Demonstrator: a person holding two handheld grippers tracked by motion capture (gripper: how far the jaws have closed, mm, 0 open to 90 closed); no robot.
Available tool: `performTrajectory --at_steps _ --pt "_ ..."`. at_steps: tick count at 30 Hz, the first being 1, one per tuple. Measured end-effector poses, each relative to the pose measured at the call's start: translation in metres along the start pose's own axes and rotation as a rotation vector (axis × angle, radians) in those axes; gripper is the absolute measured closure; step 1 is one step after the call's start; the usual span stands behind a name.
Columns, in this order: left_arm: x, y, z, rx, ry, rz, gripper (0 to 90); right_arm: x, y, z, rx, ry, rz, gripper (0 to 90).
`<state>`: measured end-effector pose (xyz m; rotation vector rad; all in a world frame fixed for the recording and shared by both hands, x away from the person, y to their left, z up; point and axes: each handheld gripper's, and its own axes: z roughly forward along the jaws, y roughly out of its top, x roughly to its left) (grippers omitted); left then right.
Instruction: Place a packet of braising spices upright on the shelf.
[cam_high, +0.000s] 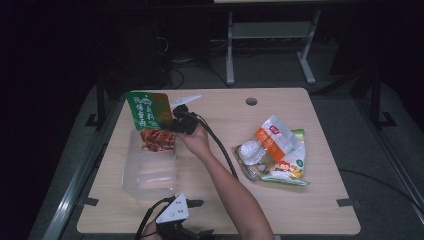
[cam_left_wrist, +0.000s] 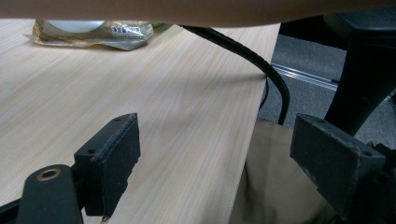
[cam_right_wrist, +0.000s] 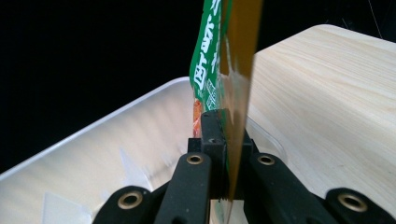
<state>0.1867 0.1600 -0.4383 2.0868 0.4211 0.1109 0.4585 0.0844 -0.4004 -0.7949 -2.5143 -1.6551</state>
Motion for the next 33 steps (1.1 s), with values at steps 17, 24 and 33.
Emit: performTrajectory --at_steps 17,24,33 --pt "0.002 0.0 0.002 0.014 0.003 0.006 15.7 0.003 0.007 -0.036 0.04 0.004 -0.008 56.7" --pt "0.003 -0.001 0.002 0.014 0.006 -0.007 15.7 0.004 -0.002 -0.064 0.037 0.012 -0.005 50.8" --pt "0.002 -0.001 0.003 0.017 0.005 0.0 15.7 0.006 -0.018 -0.094 0.044 -0.013 -0.01 49.1"
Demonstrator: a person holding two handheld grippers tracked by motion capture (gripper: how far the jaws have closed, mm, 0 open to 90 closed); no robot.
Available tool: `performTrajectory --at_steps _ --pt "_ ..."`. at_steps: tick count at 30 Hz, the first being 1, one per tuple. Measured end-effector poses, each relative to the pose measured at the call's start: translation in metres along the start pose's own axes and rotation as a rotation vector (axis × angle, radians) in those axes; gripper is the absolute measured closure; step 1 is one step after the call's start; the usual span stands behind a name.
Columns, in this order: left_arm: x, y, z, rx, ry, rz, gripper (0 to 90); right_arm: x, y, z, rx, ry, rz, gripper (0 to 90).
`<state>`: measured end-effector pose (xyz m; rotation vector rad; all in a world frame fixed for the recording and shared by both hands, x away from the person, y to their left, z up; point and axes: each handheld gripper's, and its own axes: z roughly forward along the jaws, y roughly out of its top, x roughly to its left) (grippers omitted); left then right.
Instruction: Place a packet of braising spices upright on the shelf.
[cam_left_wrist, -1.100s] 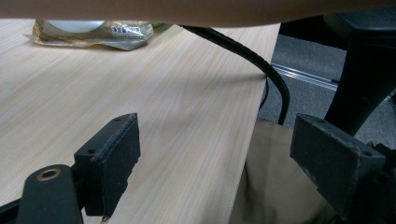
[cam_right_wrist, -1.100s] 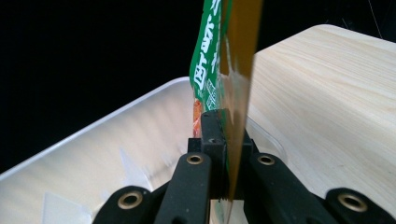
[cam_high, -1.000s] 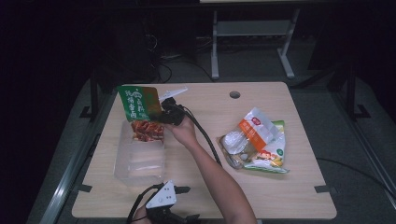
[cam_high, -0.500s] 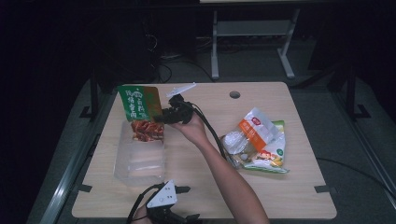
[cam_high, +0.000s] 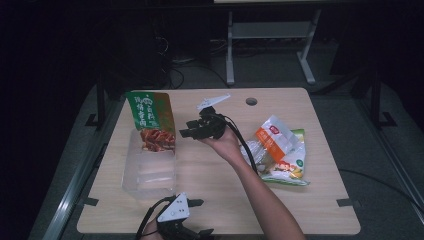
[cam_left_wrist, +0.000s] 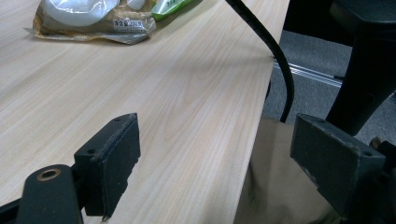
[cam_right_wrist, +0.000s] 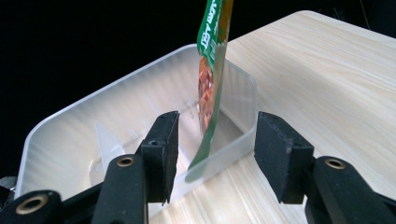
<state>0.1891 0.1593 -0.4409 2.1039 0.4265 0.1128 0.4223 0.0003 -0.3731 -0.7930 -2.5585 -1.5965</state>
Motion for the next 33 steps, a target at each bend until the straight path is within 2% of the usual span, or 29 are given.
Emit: performTrajectory --at_steps 18,27,33 --pt "0.002 -0.001 -0.001 0.002 0.005 -0.007 15.7 0.002 -0.032 -0.049 0.023 -0.044 0.0 44.8" --pt "0.004 -0.001 0.0 0.006 0.007 -0.009 15.7 0.004 -0.058 -0.084 0.029 -0.087 0.034 42.3" --pt "0.004 -0.002 0.0 0.004 0.008 -0.017 15.7 0.006 -0.071 -0.097 0.04 -0.101 0.033 41.6"
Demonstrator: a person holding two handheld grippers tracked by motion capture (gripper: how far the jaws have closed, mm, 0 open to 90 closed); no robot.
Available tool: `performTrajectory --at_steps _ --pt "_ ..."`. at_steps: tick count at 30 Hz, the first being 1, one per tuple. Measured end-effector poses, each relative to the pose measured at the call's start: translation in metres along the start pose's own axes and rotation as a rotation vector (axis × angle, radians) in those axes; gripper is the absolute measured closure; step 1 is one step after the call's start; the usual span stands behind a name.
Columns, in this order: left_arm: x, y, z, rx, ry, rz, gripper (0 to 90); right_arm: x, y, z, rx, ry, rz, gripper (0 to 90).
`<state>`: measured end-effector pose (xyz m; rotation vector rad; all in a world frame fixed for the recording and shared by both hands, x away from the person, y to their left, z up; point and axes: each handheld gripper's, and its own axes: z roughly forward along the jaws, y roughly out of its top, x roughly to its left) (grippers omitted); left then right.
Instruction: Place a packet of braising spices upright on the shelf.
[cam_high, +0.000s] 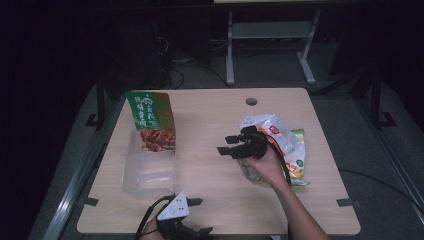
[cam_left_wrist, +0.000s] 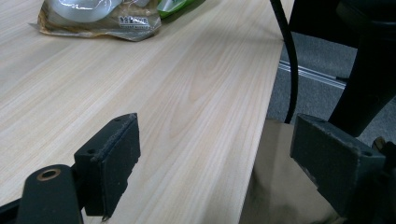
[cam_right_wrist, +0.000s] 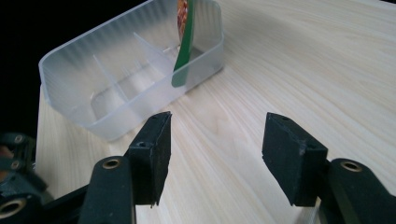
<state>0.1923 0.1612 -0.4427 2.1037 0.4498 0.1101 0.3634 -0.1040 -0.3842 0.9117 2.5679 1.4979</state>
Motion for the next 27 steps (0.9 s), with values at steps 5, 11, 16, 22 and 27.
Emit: performTrajectory --at_steps 5,11,16,22,27 --pt "0.0 0.0 -0.001 0.007 -0.002 0.007 15.7 -0.001 -0.015 -0.013 0.01 -0.011 0.027 39.9" --pt "0.001 0.0 -0.001 -0.001 -0.003 0.0 15.7 -0.001 -0.027 -0.022 -0.002 -0.014 0.039 40.0" --pt "0.001 -0.001 -0.001 -0.001 -0.008 0.007 15.7 0.002 -0.035 -0.033 0.005 -0.025 0.043 39.3" --pt "0.0 0.0 0.0 0.006 -0.006 0.011 15.7 0.003 -0.053 -0.044 0.007 -0.042 0.059 38.9" --pt "0.0 0.0 0.001 0.001 -0.008 0.006 15.7 0.005 -0.068 -0.057 0.014 -0.052 0.076 38.9"
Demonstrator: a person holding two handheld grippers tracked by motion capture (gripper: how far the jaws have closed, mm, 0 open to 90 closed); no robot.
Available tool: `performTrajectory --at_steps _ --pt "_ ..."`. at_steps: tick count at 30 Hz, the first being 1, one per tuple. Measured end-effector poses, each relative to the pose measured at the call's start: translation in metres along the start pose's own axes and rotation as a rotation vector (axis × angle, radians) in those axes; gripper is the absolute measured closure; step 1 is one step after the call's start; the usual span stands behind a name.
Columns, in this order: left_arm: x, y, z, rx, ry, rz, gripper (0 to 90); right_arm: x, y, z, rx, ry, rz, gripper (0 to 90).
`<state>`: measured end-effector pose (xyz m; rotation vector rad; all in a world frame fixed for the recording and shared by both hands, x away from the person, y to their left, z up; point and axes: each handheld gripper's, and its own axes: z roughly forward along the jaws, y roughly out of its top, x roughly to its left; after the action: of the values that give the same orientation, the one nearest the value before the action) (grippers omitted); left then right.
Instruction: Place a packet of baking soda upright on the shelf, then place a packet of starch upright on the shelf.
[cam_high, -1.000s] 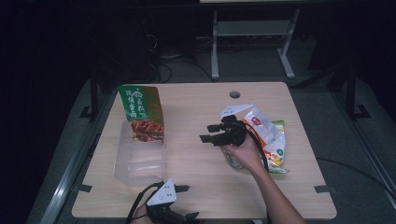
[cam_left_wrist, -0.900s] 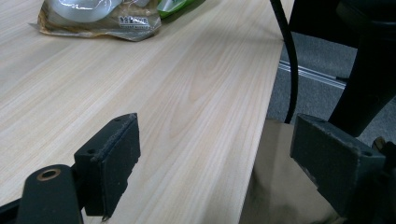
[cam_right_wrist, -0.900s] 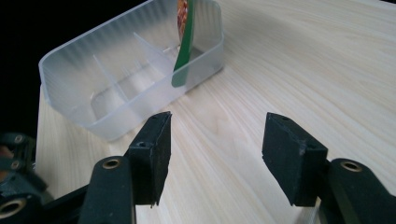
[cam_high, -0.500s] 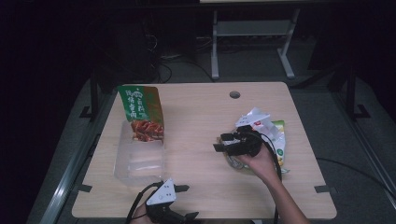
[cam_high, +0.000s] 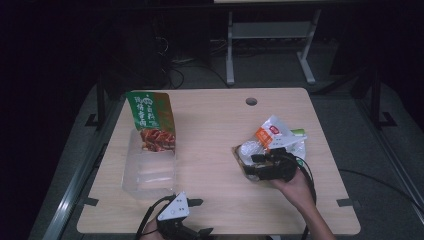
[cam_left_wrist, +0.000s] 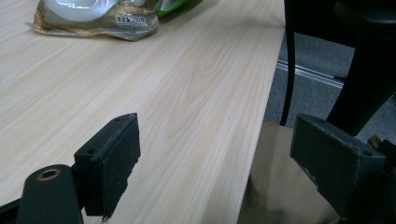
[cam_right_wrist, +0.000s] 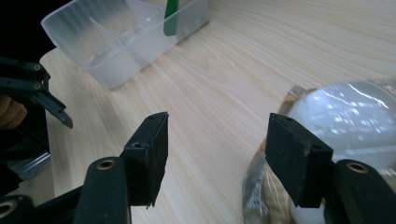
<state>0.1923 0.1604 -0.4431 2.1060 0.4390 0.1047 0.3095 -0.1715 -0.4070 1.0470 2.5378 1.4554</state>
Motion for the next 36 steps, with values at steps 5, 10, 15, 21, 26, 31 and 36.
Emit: performTrajectory --at_steps 5,10,15,21,26,31,36 --pt "0.0 0.0 0.002 0.004 -0.007 -0.005 15.7 -0.002 -0.013 -0.011 0.002 -0.025 0.021 38.9" --pt "-0.001 0.001 0.001 0.003 -0.005 0.007 15.7 -0.002 -0.021 -0.016 0.013 -0.041 0.024 38.9" --pt "-0.001 0.001 0.001 0.003 -0.007 0.006 15.7 -0.004 -0.03 -0.025 0.018 -0.066 0.046 39.1" --pt "-0.001 0.001 0.001 0.003 -0.005 0.005 15.7 -0.009 -0.037 -0.037 0.017 -0.101 0.068 39.5" --pt "-0.001 0.001 0.002 0.004 -0.006 0.003 15.7 -0.015 -0.041 -0.047 0.019 -0.142 0.092 39.8" --pt "-0.002 0.001 0.002 0.005 -0.002 0.006 15.7 -0.023 -0.043 -0.051 0.015 -0.168 0.108 39.7" --pt "-0.002 0.002 0.002 0.003 0.0 0.006 15.7 -0.036 -0.042 -0.054 0.016 -0.198 0.134 40.7"
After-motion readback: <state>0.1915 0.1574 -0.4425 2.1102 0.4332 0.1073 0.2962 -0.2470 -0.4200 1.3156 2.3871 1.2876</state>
